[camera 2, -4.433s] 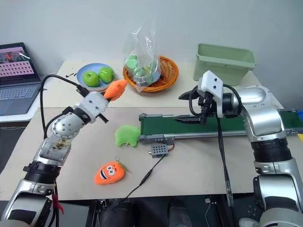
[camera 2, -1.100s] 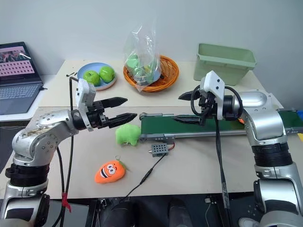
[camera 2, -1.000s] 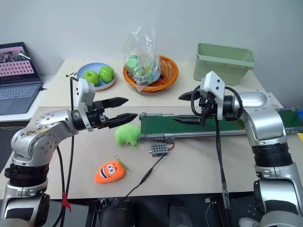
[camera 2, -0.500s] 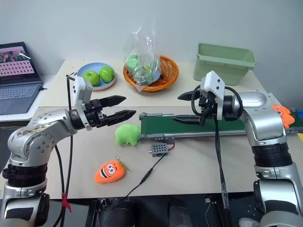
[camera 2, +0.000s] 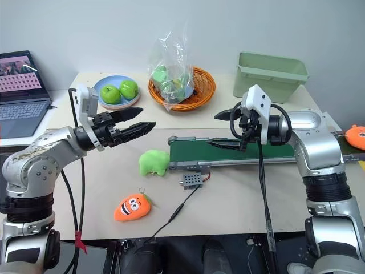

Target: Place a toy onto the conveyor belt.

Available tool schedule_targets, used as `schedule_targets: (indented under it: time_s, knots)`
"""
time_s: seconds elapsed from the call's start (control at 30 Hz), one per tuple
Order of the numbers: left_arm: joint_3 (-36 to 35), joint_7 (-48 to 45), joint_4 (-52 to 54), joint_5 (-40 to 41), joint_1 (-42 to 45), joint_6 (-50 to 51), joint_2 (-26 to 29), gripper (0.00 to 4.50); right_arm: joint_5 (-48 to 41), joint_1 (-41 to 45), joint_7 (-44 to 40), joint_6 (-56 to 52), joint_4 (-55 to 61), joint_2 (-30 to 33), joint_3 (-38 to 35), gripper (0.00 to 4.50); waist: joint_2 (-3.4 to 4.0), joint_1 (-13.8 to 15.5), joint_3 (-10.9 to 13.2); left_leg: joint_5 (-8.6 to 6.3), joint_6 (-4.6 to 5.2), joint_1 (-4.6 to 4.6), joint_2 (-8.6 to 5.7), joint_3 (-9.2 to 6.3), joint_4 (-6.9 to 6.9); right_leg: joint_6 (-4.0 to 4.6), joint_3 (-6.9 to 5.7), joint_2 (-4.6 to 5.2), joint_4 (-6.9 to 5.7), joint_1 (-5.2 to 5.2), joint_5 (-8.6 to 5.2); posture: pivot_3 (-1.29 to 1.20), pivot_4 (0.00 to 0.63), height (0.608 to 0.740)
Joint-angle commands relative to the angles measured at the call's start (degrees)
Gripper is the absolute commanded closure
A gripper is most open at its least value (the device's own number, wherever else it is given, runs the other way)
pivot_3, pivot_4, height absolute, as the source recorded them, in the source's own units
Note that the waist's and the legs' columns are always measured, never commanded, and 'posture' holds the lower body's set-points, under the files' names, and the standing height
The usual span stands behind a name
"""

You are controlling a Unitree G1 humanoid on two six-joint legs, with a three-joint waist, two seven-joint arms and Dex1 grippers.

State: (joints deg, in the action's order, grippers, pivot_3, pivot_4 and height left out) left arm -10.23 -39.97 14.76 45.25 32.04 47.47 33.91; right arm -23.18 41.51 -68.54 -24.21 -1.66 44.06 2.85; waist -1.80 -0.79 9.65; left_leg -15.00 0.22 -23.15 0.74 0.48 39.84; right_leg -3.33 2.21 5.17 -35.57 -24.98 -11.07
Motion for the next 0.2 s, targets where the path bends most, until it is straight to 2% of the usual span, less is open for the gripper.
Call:
schedule_targets:
  time_s: [0.03, 0.2]
  knots:
    - [-1.5, 0.6, 1.9, 1.7, 1.1, 0.0, -0.1, 0.11, -0.3, 0.6, 0.1, 0.5, 1.2, 0.5, -1.8, 0.0, 0.0, 0.0, 0.0, 0.0, 0.0, 0.0, 0.0, 0.0, 0.0, 0.0, 0.0, 0.0, 0.0, 0.0, 0.0, 0.0, 0.15, 0.74]
    - [-0.7, -1.1, 2.2, 0.9, -0.9, 0.0, 2.1, 0.11, -0.3, 0.9, -0.1, 0.6, 1.0, 0.5, -1.7, 0.0, 0.0, 0.0, 0.0, 0.0, 0.0, 0.0, 0.0, 0.0, 0.0, 0.0, 0.0, 0.0, 0.0, 0.0, 0.0, 0.0, 0.15, 0.74]
